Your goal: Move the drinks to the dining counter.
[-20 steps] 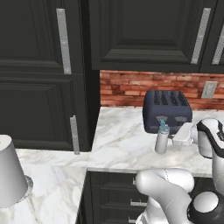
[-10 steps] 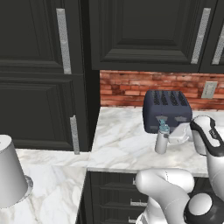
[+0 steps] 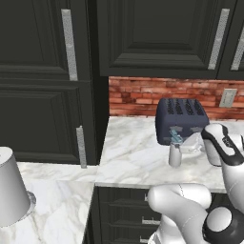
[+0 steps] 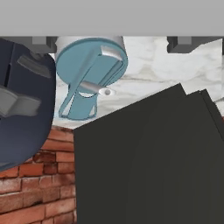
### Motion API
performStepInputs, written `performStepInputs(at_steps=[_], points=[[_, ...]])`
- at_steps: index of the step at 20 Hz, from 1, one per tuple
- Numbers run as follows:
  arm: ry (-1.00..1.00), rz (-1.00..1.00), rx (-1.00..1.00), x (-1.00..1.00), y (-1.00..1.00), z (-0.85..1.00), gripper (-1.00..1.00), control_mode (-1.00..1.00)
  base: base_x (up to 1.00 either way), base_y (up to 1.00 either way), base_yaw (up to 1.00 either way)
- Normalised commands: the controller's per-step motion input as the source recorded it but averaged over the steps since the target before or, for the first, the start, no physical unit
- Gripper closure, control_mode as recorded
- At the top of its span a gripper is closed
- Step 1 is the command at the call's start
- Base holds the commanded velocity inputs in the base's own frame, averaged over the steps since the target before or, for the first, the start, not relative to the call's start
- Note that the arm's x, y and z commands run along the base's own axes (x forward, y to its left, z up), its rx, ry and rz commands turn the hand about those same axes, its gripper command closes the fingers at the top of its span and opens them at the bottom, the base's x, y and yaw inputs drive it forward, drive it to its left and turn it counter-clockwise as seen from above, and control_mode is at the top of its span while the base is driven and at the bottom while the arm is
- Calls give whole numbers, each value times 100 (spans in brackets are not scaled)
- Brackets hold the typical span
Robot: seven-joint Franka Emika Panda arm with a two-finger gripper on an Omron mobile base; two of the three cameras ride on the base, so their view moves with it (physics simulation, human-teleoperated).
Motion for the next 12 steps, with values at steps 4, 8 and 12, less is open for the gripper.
performStepInputs(at_steps=[4, 8, 12], points=[[0, 0, 0, 9, 0, 0, -100, -100, 0, 0, 0], [0, 0, 0, 9, 0, -2, -100, -100, 0, 0, 0], [0, -1, 0, 4, 0, -9, -100, -100, 0, 0, 0]])
